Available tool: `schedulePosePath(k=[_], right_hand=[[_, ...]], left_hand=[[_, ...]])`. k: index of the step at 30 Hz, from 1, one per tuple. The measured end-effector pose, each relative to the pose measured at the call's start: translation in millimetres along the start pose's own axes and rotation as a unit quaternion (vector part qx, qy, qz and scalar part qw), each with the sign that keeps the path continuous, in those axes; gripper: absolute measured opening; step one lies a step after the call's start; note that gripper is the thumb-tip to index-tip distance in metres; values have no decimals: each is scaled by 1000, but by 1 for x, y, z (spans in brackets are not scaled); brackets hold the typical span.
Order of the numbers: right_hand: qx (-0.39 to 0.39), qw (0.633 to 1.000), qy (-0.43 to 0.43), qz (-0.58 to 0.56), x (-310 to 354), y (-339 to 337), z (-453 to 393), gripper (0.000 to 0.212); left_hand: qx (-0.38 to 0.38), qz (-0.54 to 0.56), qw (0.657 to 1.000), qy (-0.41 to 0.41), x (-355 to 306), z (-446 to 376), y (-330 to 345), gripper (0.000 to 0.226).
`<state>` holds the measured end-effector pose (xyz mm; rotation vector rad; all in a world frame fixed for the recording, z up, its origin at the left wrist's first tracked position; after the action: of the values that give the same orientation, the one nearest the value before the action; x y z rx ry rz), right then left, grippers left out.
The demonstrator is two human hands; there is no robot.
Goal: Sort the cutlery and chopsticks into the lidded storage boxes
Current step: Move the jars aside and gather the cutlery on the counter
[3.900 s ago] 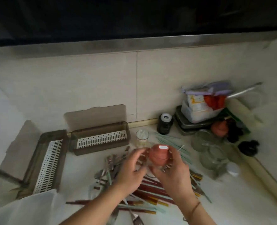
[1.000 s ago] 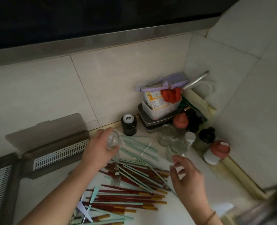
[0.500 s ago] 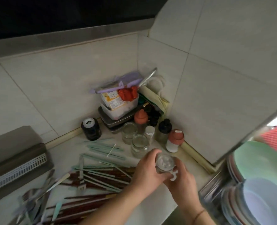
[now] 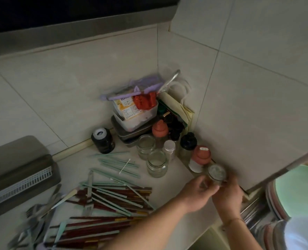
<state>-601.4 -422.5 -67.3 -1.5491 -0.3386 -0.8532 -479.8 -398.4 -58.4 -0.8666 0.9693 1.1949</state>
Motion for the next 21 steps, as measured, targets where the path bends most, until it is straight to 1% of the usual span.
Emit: schedulePosePath(k=[3, 6, 10, 12, 13, 15, 16, 18, 19, 20, 21], right_hand=[[8, 1000, 7, 6, 1, 3, -1, 39], [16, 1000, 19, -4, 2, 8, -2, 50], [12, 1000, 2, 9, 9, 9, -2, 56], [6, 999, -13, 40, 11, 6, 2, 53], [6, 998, -13, 59, 8, 3, 5, 50], [25, 997, -10, 78, -4, -6, 10, 43], [52, 996, -3, 79, -7, -11, 15, 40], [93, 994, 0, 64, 2, -11, 28, 41], [79, 995, -26, 53, 15, -6, 36, 39], [53, 996, -57, 51, 32, 0, 46, 30], [36, 994, -88, 61, 52, 8, 58, 16]], left_hand=[[-3, -8, 1000, 0, 1, -2, -5, 40], [11, -17, 1000, -12, 8, 1, -13, 48], [5, -6, 1000, -17, 20, 13, -30, 50], [-12, -6, 1000, -21, 27, 24, -43, 59], [-18, -8, 1000, -25, 31, 31, -50, 60], [-27, -30, 999, -25, 38, 46, -70, 50], [-37, -42, 998, -22, 40, 57, -83, 44], [-86, -54, 995, -17, 44, 83, -118, 39], [-120, -59, 991, -15, 47, 98, -137, 39], [-148, -67, 987, -14, 51, 114, -158, 38], [-169, -78, 982, -18, 56, 130, -178, 35]])
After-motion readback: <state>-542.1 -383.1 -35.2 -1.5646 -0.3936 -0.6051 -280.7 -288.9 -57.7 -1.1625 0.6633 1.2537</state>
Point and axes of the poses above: each hand's wrist, its own z-axis away from the middle knuckle, its own y-axis out of the palm, x = y × z, the point moved 2 cm from there along -z, towards the middle knuckle, and after that the axes turned 8 degrees about z, right-handed, at the moved point
